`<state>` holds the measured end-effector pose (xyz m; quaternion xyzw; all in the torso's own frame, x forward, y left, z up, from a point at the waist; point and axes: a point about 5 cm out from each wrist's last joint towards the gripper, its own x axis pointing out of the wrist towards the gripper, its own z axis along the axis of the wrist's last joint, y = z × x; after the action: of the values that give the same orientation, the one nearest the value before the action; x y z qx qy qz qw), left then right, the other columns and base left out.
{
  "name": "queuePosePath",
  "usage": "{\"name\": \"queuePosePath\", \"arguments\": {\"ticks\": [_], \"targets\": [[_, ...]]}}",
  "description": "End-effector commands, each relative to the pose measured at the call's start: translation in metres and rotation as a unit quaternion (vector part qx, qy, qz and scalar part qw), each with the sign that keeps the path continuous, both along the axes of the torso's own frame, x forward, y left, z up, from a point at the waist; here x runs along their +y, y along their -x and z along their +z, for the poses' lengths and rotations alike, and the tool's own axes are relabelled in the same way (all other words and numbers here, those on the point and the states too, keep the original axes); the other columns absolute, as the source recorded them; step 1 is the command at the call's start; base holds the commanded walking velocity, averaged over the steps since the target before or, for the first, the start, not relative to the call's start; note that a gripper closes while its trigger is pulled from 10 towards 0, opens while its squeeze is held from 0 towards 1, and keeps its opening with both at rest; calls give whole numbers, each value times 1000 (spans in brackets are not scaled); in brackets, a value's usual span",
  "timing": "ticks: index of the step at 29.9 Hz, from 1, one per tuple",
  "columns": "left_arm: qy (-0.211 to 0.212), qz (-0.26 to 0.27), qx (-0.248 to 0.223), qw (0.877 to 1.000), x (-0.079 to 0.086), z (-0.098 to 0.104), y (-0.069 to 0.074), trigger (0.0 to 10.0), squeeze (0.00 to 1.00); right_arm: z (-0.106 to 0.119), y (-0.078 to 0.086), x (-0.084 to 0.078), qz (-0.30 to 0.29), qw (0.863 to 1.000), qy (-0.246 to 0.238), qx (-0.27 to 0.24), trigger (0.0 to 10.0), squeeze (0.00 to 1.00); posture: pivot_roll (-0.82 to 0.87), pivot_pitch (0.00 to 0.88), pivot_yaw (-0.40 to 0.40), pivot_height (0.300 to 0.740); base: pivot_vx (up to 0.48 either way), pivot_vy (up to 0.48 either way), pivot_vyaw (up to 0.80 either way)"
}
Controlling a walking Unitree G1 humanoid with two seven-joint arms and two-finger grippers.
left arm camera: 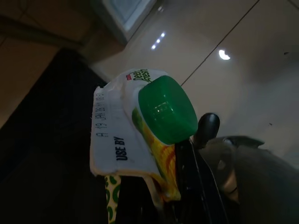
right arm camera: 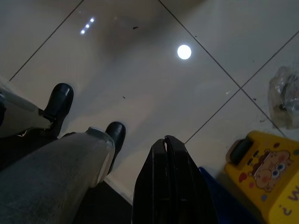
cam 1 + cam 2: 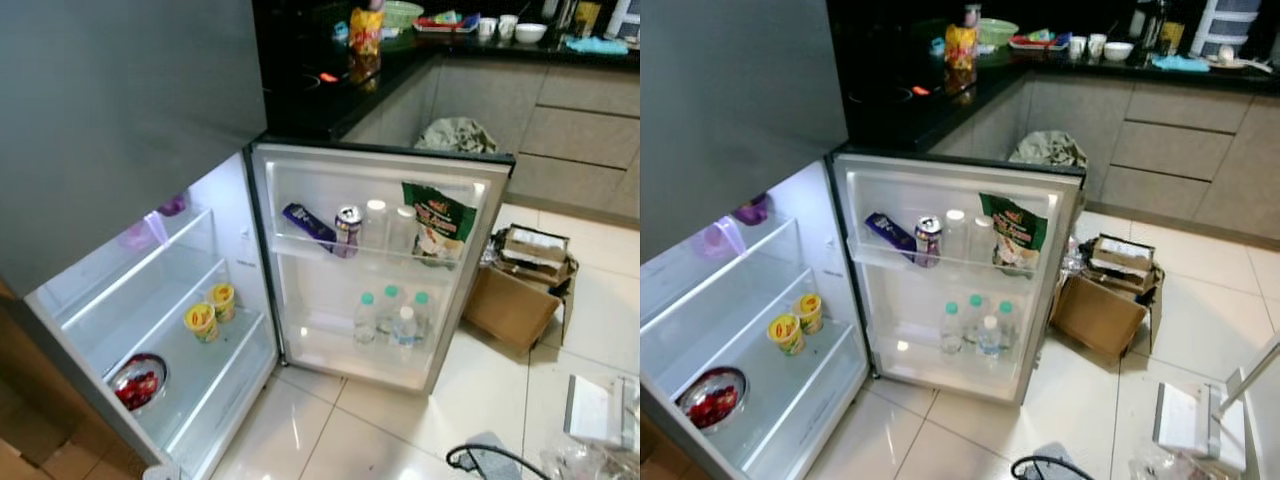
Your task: Restocking fridge
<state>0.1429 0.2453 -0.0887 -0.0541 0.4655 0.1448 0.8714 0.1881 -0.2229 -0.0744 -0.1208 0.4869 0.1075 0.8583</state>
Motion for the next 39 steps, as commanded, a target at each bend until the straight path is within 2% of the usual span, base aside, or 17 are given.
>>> {"name": "queuePosePath", "arguments": {"ticks": [1, 7, 17, 39], "targets": [[14, 4, 2, 1000, -7, -3, 4, 10000, 0, -6, 11, 1, -8, 1000, -2, 20, 10000, 0, -85, 0, 8, 740, 0, 0, 0], [14, 1, 2, 1000, -7, -3, 4, 10000, 0, -8, 17, 1, -4, 1000, -7, 28, 10000, 0, -85, 0, 11, 740, 0, 0, 0], [20, -3, -1, 1000, -9, -3, 3, 10000, 0, -9, 19, 2, -14, 999, -12, 30, 10000, 0, -82, 0, 10, 740, 0, 0, 761], [27, -27, -24, 999, -10, 1, -8, 10000, 0, -10, 22, -2, -46, 999, -6, 26, 10000, 0, -84, 0, 12, 740, 0, 0, 0]]}}
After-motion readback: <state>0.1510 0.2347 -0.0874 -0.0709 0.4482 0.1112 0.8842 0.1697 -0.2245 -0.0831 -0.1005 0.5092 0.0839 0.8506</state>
